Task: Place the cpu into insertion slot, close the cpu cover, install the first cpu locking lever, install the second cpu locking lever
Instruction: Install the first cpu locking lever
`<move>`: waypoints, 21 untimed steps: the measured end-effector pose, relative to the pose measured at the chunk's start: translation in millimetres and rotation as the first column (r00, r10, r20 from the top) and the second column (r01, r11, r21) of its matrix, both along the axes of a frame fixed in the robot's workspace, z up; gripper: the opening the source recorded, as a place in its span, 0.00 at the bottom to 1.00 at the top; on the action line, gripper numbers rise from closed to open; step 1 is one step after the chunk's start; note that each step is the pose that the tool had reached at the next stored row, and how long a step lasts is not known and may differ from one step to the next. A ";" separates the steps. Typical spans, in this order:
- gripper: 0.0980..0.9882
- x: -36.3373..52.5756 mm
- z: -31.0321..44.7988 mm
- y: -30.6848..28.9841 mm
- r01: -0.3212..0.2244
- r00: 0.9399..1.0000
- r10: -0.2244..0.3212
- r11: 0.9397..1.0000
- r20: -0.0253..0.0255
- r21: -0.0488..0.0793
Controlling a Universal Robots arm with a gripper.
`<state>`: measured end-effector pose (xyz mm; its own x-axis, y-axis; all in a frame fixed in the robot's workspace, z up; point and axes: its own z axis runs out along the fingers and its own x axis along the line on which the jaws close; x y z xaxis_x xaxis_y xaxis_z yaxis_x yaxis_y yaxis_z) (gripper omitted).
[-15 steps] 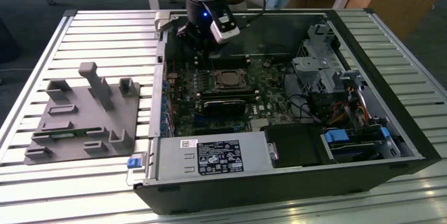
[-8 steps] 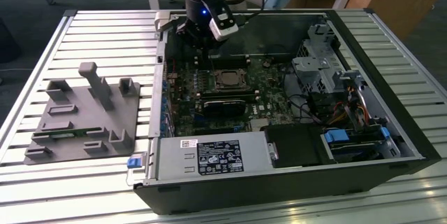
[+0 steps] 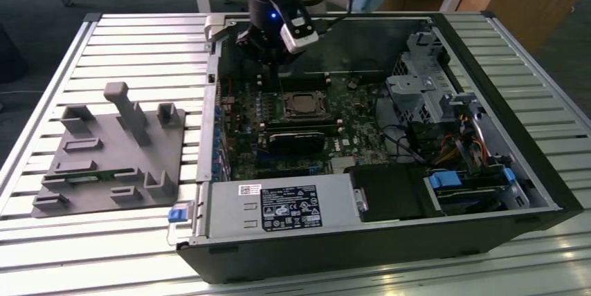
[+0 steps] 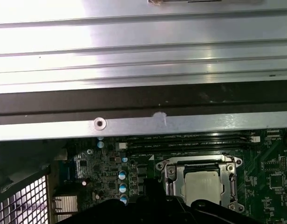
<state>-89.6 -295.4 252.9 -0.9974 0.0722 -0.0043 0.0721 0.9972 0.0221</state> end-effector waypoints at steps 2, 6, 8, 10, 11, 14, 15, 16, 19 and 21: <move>0.01 1.6 0.0 0.1 -0.001 1.000 0.001 1.000 0.000 0.000; 0.01 -1.9 0.0 0.2 -0.001 1.000 0.001 1.000 0.002 0.000; 0.01 -7.3 0.0 0.1 -0.002 1.000 0.002 1.000 0.005 0.000; 0.01 -8.5 -0.1 0.9 -0.005 1.000 0.005 1.000 0.006 0.000; 0.01 -8.6 -0.1 1.3 -0.011 1.000 0.011 1.000 0.006 0.000; 0.01 -7.3 -0.1 2.3 -0.025 1.000 0.025 1.000 0.006 0.000; 0.01 -6.1 -0.1 2.8 -0.026 1.000 0.026 1.000 0.006 0.000; 0.01 -4.5 -0.1 3.2 -0.027 1.000 0.027 1.000 0.006 0.000; 0.01 3.2 -0.1 3.9 -0.029 1.000 0.029 1.000 0.006 0.000; 0.01 10.0 -0.1 4.1 -0.030 1.000 0.030 1.000 0.006 0.000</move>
